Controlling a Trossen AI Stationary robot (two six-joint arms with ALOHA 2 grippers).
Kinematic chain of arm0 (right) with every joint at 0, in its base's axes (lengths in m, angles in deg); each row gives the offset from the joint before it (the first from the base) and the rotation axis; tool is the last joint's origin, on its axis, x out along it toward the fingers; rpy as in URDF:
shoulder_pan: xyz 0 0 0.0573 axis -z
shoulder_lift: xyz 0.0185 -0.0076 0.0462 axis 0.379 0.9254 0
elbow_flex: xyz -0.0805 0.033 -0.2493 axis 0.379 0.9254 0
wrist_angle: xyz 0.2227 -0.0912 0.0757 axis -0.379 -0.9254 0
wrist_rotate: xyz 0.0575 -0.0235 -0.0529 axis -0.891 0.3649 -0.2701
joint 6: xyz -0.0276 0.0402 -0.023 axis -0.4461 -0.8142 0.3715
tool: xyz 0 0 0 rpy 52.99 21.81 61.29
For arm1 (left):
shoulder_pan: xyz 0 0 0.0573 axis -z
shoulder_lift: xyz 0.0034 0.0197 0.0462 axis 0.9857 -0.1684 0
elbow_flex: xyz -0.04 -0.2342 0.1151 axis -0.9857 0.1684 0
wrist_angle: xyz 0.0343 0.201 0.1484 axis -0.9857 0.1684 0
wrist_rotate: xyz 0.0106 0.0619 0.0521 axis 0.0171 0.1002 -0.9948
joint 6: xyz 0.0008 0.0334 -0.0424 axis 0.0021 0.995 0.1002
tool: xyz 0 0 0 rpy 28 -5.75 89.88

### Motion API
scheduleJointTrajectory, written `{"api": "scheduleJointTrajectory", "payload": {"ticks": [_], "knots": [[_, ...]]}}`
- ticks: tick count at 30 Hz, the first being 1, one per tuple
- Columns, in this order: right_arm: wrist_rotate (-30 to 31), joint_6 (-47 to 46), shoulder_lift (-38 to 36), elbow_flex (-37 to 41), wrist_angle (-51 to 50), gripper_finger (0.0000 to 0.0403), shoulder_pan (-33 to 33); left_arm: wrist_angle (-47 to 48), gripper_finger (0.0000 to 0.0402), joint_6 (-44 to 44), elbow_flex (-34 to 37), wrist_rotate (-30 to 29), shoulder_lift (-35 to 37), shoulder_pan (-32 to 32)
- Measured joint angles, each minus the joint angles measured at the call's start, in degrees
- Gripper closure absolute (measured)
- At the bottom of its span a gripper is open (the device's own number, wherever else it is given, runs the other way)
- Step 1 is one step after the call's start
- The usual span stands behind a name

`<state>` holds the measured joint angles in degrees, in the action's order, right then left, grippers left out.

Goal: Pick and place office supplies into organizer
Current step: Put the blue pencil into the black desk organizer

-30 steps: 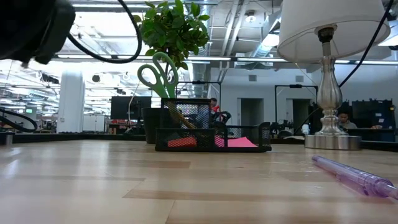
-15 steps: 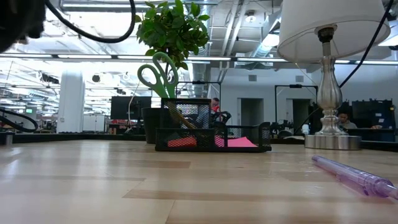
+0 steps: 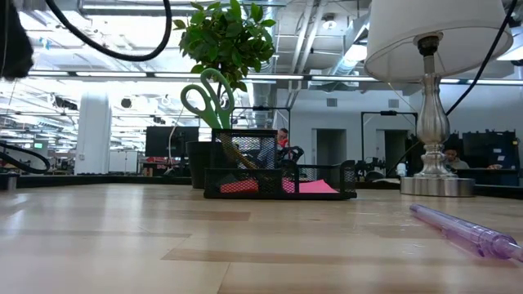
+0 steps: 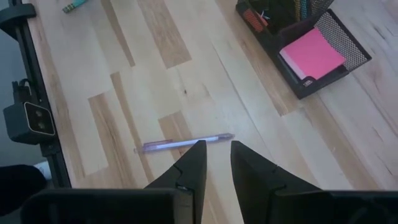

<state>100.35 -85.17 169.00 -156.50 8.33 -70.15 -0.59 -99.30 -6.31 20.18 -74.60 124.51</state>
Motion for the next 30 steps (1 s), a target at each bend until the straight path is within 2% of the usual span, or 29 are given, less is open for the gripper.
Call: {"api": "scheduleJointTrajectory", "payload": {"ticks": [4,10,20,27,30], "knots": [[0.01,0.01,0.00,0.00,-0.12,0.0335,0.00,6.76,0.0401,0.09,0.08,0.73,0.00,-0.02],[0.04,-0.84,0.00,0.00,-0.27,0.0335,0.00,6.60,0.0401,4.71,0.07,-2.46,0.00,-2.37],[0.25,-1.61,0.00,0.00,-0.49,0.0335,-0.52,6.71,0.0401,12.30,0.07,-7.22,0.00,-13.31],[0.38,-2.62,0.00,0.00,-1.85,0.0335,-0.49,4.20,0.0401,22.99,0.07,-6.65,0.00,-20.05],[0.41,-2.62,0.00,0.00,-1.88,0.0335,-0.50,0.77,0.0401,28.69,0.07,-8.42,0.00,-21.62]]}}
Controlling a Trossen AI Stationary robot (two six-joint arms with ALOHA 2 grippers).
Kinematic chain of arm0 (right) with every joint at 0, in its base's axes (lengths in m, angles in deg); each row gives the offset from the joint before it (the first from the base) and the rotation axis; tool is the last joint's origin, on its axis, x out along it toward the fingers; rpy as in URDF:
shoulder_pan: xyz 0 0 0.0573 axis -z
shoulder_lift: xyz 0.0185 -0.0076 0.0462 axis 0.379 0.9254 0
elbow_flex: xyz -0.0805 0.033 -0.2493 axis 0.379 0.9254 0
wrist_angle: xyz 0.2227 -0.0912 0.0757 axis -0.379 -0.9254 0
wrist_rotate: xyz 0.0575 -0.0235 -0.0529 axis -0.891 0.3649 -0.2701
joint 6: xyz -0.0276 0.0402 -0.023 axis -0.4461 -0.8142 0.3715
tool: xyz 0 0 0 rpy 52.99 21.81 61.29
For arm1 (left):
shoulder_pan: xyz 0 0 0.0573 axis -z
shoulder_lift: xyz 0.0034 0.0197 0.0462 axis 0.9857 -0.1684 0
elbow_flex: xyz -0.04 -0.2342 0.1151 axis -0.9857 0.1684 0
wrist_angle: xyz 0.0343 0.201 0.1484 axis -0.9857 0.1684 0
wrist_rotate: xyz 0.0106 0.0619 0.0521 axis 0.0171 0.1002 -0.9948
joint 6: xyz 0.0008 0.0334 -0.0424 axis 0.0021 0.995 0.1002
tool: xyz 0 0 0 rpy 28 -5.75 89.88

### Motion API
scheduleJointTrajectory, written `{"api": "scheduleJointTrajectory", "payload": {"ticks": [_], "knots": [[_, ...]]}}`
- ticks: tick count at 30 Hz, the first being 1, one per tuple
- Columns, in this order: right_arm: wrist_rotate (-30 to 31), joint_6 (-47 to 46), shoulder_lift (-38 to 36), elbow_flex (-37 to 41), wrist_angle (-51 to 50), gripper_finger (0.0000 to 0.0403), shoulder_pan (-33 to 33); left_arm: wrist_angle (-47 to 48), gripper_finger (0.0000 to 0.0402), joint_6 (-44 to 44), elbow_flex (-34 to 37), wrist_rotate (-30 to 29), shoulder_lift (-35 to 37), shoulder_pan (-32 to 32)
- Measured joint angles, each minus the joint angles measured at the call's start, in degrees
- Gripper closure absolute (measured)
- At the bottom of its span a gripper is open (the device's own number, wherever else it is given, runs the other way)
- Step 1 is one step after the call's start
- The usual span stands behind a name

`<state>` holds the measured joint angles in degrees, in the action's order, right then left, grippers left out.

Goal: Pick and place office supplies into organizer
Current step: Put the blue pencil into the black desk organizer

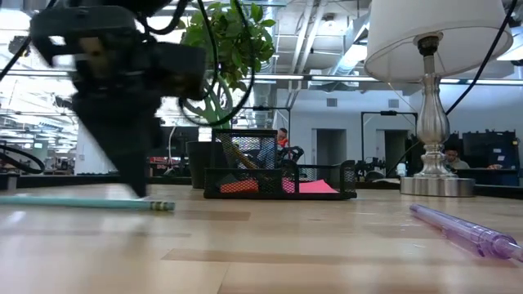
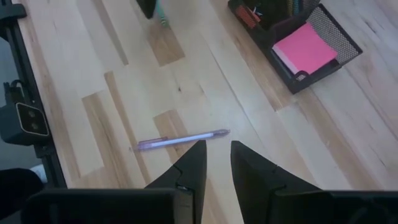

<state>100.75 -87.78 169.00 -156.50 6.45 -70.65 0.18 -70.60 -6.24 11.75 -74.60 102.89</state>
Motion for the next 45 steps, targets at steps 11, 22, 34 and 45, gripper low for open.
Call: {"api": "scheduleJointTrajectory", "payload": {"ticks": [11,22,34,45], "knots": [[-0.13,-3.41,-0.02,0.00,0.00,0.0335,-0.73,-8.68,0.0401,13.57,-0.46,-4.98,0.53,-1.89],[12.34,-8.44,-0.04,0.02,-2.36,0.0344,-4.32,4.95,0.0401,30.06,2.41,-14.45,3.72,-8.90],[14.62,-13.33,-0.04,0.02,-3.48,0.0344,-3.47,1.35,0.0401,30.62,5.60,-10.83,4.07,-14.55],[14.47,-12.92,-0.04,0.02,-5.07,0.0344,-2.43,0.23,0.0401,27.97,3.63,-8.00,4.23,-11.72]]}}
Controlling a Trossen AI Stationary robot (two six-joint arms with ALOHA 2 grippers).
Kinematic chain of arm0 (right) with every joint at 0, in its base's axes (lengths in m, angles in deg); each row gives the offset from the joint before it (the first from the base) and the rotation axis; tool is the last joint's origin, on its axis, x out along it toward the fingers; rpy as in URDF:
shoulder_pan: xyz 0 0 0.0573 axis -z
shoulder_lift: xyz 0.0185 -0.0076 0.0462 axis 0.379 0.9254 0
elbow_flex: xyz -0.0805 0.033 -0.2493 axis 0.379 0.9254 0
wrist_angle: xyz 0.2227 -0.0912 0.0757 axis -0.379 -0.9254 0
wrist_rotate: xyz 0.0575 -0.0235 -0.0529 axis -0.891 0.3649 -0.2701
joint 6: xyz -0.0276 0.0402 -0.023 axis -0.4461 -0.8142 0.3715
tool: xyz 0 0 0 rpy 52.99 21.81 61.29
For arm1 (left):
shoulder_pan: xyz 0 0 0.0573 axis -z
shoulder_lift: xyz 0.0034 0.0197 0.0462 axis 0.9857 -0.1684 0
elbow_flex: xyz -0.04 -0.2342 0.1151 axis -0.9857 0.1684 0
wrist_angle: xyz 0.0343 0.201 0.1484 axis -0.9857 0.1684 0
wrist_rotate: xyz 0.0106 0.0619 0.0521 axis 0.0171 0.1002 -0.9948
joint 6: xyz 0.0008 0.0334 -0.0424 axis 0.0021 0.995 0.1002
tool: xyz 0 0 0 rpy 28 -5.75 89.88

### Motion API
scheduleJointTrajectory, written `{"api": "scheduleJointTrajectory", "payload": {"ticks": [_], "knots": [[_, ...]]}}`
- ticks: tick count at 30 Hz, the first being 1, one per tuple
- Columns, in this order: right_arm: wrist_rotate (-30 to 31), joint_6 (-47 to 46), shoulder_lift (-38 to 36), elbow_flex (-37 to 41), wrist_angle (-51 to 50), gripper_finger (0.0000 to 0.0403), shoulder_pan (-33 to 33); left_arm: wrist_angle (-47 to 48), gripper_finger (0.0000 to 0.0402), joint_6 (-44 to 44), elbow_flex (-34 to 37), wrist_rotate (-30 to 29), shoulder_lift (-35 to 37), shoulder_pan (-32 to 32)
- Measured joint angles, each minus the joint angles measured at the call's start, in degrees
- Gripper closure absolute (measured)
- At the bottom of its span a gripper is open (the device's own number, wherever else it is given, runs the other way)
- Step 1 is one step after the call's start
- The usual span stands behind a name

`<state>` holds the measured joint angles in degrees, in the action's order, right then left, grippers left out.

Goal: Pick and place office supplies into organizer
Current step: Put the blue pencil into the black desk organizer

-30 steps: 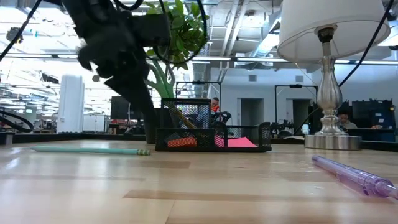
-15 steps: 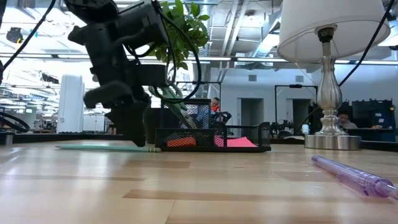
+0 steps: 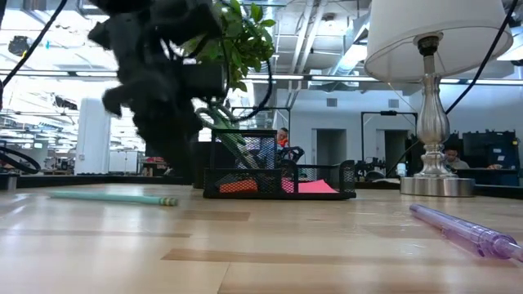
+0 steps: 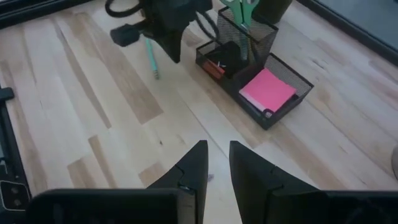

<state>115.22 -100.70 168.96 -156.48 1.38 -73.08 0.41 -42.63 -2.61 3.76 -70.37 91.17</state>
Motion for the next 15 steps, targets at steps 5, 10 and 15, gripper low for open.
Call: {"api": "scheduleJointTrajectory", "payload": {"ticks": [5,10,15], "knots": [[0.29,-0.77,0.00,0.00,1.58,0.0344,-0.48,-0.48,0.0401,3.25,-4.44,11.18,2.39,1.25],[9.32,-2.98,0.00,0.00,8.94,0.0344,-2.44,-1.52,0.0401,4.17,-5.77,22.79,7.98,3.05],[18.07,-1.04,0.00,0.00,19.53,0.0344,-2.67,-1.30,0.0400,2.54,-5.79,31.26,11.45,4.75]]}}
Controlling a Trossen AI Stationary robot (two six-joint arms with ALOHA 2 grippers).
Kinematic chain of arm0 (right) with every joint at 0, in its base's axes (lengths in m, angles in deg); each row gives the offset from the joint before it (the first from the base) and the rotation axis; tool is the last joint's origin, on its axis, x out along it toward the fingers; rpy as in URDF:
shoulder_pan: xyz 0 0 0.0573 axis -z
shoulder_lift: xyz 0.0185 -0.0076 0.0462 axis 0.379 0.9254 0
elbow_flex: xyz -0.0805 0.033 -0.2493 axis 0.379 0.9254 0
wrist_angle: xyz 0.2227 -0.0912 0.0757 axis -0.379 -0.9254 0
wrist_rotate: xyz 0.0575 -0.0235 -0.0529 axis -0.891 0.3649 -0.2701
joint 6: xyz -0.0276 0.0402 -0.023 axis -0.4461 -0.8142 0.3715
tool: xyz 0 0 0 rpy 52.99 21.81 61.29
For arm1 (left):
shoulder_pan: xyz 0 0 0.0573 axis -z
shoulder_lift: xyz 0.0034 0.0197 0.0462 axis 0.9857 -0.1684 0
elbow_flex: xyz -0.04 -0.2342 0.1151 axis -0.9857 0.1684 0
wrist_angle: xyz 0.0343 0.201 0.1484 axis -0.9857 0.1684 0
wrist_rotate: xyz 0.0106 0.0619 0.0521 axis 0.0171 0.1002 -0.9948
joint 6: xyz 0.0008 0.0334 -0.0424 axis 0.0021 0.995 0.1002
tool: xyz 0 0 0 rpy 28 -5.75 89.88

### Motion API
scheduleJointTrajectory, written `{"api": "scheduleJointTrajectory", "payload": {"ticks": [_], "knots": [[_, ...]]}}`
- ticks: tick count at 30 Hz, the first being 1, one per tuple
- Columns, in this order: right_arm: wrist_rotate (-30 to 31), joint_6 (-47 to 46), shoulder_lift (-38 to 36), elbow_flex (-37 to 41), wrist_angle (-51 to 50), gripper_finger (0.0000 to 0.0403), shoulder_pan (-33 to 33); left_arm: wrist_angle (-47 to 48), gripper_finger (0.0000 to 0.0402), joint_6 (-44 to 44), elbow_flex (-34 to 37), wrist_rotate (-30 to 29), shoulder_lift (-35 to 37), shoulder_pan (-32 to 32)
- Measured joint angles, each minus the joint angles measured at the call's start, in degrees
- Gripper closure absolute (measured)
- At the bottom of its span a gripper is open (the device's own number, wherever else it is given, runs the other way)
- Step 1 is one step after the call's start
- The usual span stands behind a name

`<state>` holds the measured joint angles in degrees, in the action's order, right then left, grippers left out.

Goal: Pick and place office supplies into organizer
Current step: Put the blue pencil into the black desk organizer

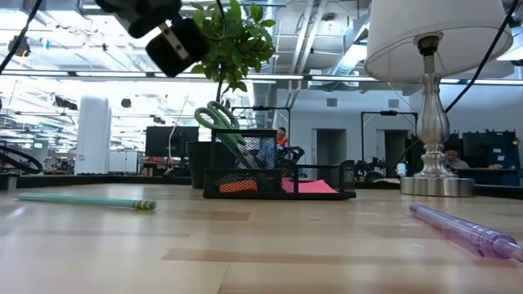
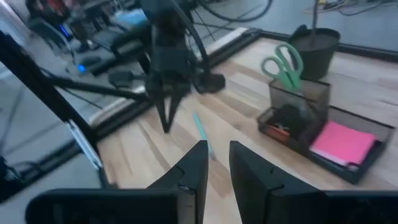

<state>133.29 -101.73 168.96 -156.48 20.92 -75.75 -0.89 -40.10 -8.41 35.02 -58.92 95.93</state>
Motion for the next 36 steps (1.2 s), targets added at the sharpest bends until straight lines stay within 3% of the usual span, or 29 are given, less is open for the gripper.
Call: {"api": "scheduleJointTrajectory", "payload": {"ticks": [3,5,10,13,16,20,25,32,36], "knots": [[0.34,3.11,0.00,0.00,6.18,0.0344,1.64,2.17,0.0382,-0.15,0.02,-0.19,-0.17,0.96],[0.27,5.81,0.00,0.00,10.12,0.0344,2.81,4.23,0.0360,4.18,0.02,-2.03,-0.64,1.96],[-0.01,14.09,0.00,0.00,18.91,0.0344,5.32,5.55,0.0284,10.28,1.54,-10.74,-2.94,4.44],[-0.08,18.55,0.00,-0.02,22.74,0.0344,6.28,2.74,0.0246,14.52,3.16,-15.09,-5.19,5.71],[-0.08,21.08,0.00,-0.02,24.76,0.0344,7.00,-4.14,0.0224,14.66,6.51,-15.39,-7.08,6.49],[-0.10,22.13,0.03,-0.02,25.52,0.0344,7.67,-11.39,0.0222,14.30,12.90,-17.34,-7.36,6.66],[-0.10,22.15,0.04,-0.02,25.71,0.0344,7.88,-18.65,0.0246,12.15,19.25,-21.48,-6.16,5.50],[-0.08,22.17,0.04,-0.02,25.97,0.0344,7.88,-12.51,0.0282,9.89,21.06,-19.25,-0.94,4.18],[-0.02,22.13,0.04,-0.02,26.46,0.0344,7.88,-8.29,0.0290,9.19,21.05,-17.10,6.06,3.19]]}}
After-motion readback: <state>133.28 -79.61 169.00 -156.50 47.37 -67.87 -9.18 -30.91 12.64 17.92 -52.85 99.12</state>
